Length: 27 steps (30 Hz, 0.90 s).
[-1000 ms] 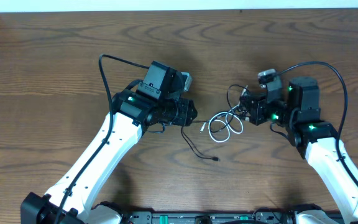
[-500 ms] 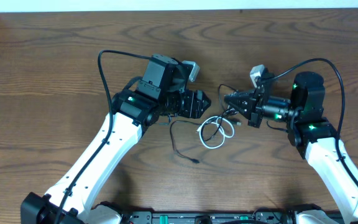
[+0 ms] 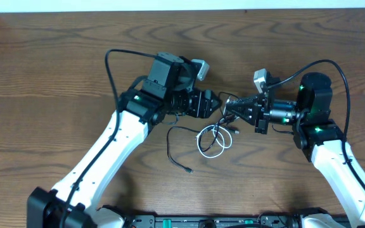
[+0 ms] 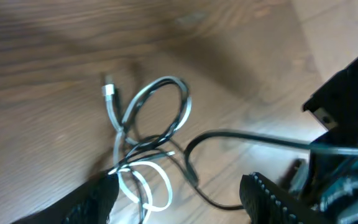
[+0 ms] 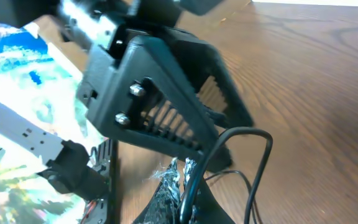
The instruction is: Untangle cables
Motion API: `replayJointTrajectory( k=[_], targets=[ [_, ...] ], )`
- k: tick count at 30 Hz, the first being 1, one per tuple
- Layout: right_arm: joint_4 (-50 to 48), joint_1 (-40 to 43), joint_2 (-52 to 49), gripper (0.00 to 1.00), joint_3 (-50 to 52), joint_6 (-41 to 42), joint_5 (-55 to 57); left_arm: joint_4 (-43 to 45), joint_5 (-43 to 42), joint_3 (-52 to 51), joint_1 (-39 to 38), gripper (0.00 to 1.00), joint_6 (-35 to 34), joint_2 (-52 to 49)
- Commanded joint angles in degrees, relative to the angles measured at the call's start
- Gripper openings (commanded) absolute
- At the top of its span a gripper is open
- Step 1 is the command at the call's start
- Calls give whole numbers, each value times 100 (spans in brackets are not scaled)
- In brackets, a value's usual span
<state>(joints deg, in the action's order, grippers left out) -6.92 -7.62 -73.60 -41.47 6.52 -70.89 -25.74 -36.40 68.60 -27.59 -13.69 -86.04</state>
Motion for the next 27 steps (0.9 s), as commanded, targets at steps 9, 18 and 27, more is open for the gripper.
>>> replayJointTrajectory(
  k=[9, 18, 27],
  targets=[
    [-297, 2, 48, 1, 2, -33, -925, 498, -490, -11, -9, 61, -9, -483],
    [660, 48, 48, 30, 2, 103, 2350, 479, -258, -11, 284, 7, -9, -481],
    [2085, 42, -179, 61, 2, 1342, 6081, 94, -629, -11, 1023, 7, -11, -341]
  ],
)
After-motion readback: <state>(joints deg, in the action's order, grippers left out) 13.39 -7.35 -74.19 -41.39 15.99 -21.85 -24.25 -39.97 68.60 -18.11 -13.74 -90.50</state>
